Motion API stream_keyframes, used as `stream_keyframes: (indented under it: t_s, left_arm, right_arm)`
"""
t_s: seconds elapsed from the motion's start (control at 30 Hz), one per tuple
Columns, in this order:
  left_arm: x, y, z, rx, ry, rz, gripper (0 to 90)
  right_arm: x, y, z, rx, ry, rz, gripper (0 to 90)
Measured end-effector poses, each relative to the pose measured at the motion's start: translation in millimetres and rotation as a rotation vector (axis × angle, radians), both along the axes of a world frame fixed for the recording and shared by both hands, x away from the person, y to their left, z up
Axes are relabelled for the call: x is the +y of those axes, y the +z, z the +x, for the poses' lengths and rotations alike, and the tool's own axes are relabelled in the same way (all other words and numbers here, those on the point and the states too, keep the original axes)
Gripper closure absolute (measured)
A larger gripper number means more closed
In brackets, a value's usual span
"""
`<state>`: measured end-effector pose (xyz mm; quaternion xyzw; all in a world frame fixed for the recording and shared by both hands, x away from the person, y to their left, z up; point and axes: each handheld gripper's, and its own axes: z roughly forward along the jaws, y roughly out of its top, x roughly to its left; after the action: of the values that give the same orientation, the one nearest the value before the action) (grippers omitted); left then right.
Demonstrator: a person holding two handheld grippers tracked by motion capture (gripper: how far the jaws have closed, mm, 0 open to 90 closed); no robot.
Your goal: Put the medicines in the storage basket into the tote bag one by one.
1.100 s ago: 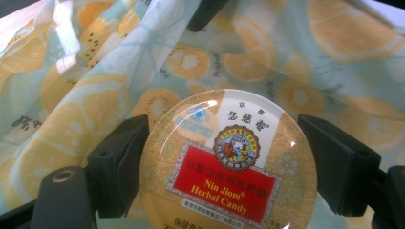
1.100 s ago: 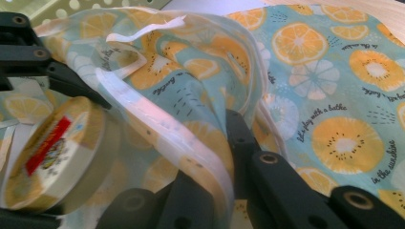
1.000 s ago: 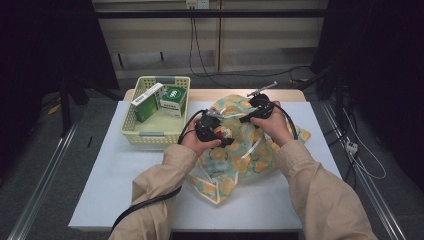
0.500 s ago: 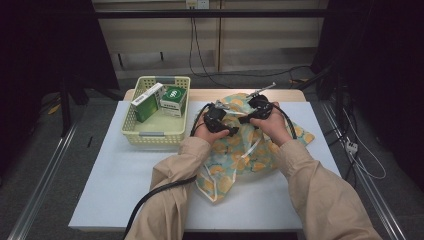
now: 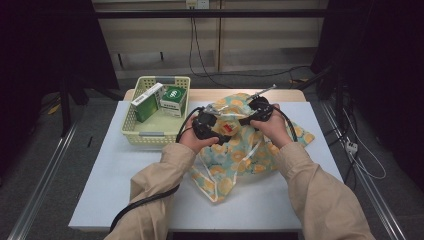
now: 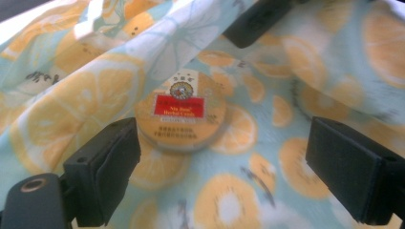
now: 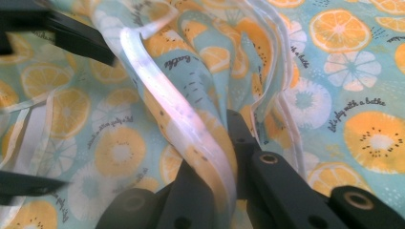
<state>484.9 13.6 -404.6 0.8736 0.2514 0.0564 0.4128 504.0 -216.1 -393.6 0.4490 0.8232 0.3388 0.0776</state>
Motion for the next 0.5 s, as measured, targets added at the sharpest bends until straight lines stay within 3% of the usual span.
stream_keyframes:
  t_s: [0.17,0.4,0.5]
  left_arm:
    - [20.5,20.9,-6.0,-0.009,-0.004,-0.003,10.2]
    - [52.4,39.4,4.8,-0.035,0.065,0.022,9.2]
    - [64.7,45.7,11.7,-0.036,0.097,0.015,8.9]
  right_arm:
    - [0.6,0.6,-1.0,0.000,0.000,0.003,90.0]
    - [0.8,-1.0,-2.5,0.002,0.003,0.009,90.0]
    - [0.2,-1.1,-3.3,0.004,0.006,0.011,90.0]
